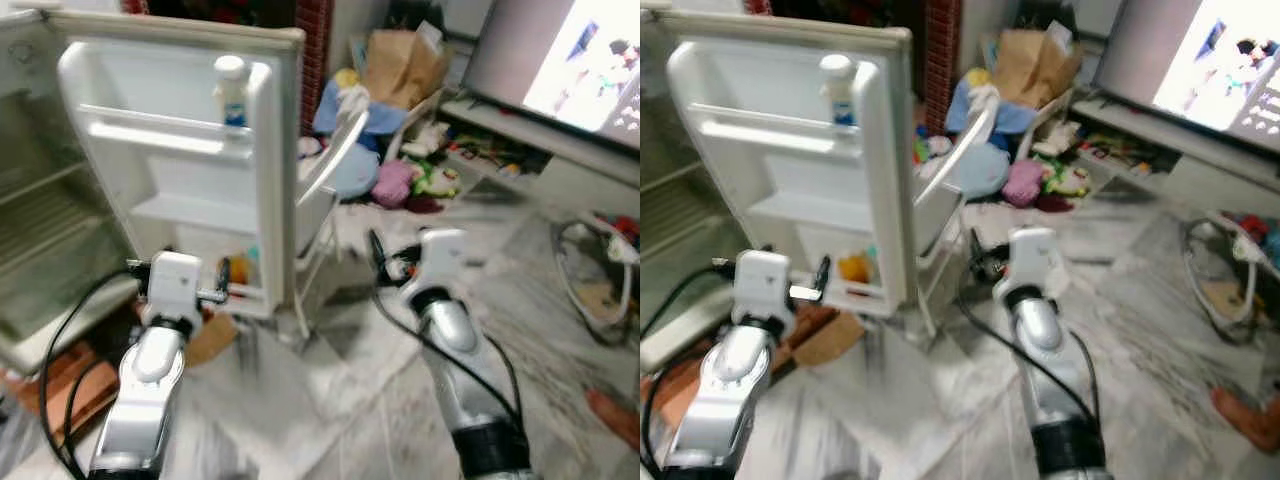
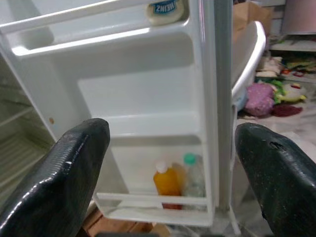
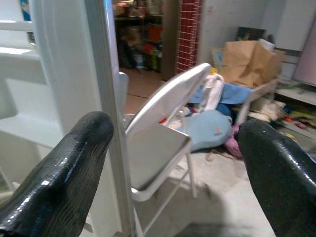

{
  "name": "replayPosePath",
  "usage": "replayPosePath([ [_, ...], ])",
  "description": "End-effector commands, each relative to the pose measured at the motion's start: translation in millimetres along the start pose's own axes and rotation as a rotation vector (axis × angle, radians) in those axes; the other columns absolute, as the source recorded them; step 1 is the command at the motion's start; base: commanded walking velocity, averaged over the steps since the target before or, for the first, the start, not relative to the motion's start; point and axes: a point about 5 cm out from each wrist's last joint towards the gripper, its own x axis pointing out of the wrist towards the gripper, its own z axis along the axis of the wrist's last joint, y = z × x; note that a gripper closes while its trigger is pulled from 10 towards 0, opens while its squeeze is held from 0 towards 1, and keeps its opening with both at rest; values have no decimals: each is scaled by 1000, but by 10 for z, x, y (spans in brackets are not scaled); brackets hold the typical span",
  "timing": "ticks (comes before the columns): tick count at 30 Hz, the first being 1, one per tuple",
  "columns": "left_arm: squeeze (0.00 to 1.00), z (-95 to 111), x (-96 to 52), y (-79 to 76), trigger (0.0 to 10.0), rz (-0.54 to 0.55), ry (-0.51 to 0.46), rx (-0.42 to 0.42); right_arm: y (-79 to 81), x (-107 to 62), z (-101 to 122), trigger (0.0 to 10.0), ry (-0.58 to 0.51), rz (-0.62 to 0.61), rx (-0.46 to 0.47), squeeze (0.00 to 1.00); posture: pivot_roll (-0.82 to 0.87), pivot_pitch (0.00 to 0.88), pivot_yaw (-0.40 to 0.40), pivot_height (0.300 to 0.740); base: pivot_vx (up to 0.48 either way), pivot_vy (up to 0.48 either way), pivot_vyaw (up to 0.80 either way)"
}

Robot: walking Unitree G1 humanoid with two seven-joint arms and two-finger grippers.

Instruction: Restocking fridge

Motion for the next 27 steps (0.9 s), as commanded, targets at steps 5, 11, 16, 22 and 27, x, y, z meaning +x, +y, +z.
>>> replayPosePath([
  [5, 0, 105, 43, -89, 10000, -10, -27, -26, -133, -21, 60, 10000, -20, -9, -38, 0, 76, 0, -38, 740, 410, -64, 640],
  [11, 0, 90, 40, -87, 10000, 5, -16, -33, -104, 11, 81, 10000, -26, 21, -49, 0, 76, 0, -38, 740, 427, 0, 800],
  [16, 0, 93, 32, -83, 10000, 27, -12, -31, -79, 13, 82, 10000, -27, 45, -56, 0, 82, 0, -40, 740, 428, 0, 800],
  [22, 0, 77, 19, -85, 10000, 31, 5, -40, -49, 23, 85, 10000, -26, 57, -57, 0, 88, 0, -42, 740, 429, -41, 800],
  [27, 0, 87, 7, -90, 10000, 34, 4, -48, -52, 31, 93, 10000, -28, 57, -55, 0, 92, 0, -43, 740, 239, -157, 800],
])
